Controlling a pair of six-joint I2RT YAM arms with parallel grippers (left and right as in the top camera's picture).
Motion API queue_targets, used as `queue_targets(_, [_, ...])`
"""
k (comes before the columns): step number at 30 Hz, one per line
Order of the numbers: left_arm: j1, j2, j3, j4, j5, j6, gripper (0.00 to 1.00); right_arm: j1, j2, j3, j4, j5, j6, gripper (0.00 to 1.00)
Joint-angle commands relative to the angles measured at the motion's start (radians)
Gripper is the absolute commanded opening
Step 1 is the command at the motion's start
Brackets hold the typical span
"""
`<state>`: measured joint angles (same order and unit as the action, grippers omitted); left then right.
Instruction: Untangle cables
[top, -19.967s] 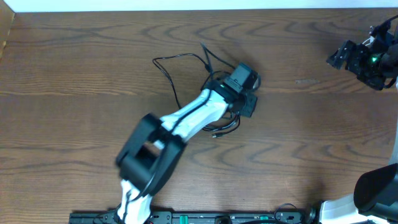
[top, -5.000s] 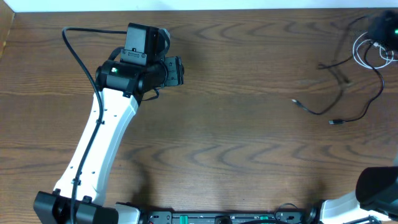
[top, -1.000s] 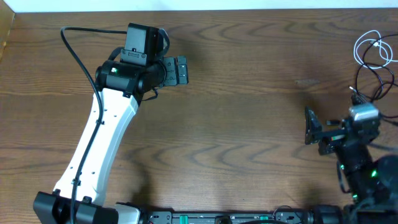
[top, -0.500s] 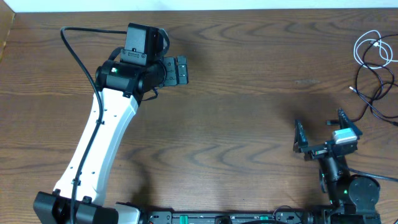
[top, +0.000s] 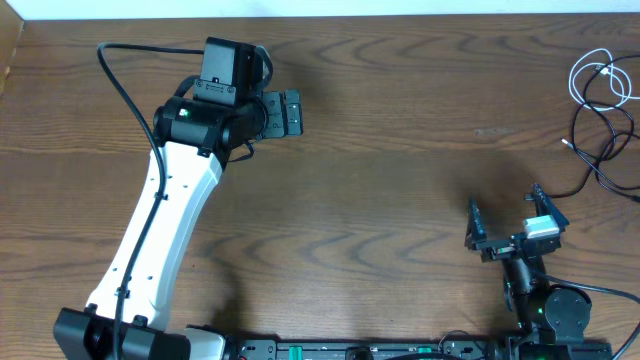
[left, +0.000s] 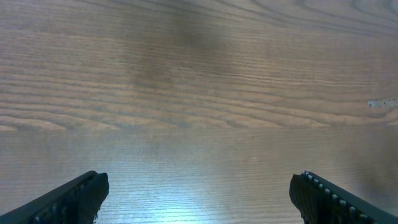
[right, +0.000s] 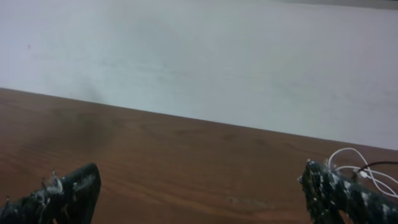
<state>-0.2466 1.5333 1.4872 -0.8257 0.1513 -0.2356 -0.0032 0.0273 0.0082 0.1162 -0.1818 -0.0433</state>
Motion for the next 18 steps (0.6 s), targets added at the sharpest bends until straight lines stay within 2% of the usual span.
queue_targets(1, [0.002,-0.018,0.002,0.000,-0.006,0.005,0.98,0.013,-0.023,-0.003,-0.050,0.034,0.012,0.99])
queue_targets(6, [0.002,-0.018,0.002,0.000,-0.006,0.005,0.98,0.013,-0.023,-0.003,-0.181,0.033,0.016,0.99])
queue_targets(18, [0.002,-0.018,0.002,0.000,-0.006,0.005,0.98,0.008,-0.022,-0.003,-0.179,0.019,0.043,0.99])
